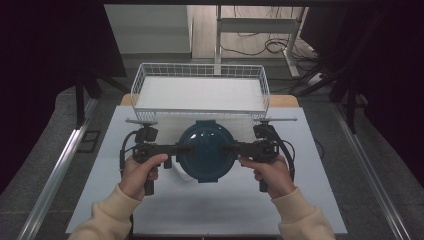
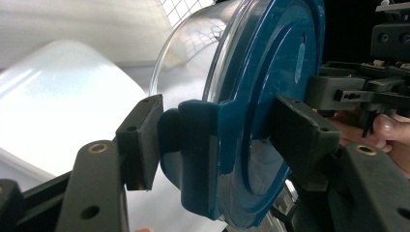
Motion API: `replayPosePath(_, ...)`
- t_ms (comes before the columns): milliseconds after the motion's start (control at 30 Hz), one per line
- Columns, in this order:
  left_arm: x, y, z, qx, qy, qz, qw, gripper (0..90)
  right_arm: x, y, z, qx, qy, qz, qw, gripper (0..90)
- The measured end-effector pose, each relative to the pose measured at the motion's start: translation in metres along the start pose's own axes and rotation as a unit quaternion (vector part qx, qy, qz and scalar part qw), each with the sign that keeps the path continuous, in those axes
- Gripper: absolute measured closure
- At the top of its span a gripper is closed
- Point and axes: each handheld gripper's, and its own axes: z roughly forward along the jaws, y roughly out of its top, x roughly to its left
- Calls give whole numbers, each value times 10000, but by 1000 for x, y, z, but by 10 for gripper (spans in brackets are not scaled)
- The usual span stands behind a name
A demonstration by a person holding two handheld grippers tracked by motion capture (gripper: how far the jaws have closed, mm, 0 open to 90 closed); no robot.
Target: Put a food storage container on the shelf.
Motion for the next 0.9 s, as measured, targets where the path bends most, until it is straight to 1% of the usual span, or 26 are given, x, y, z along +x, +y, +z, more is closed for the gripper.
replayPosePath(500,-11,30,-18,-98,-11,125,9999,382,19,34,-6,-37,-9,-168,9999,369)
replayPosePath(767,-19,47,-26,-128,32,198,9997,381,26,52,-11,-57,16,-200,9998,369)
replayPosePath(900,-21,55,-30,-144,32,229,9996,381,30,61,-12,-54,20,-228,9997,369)
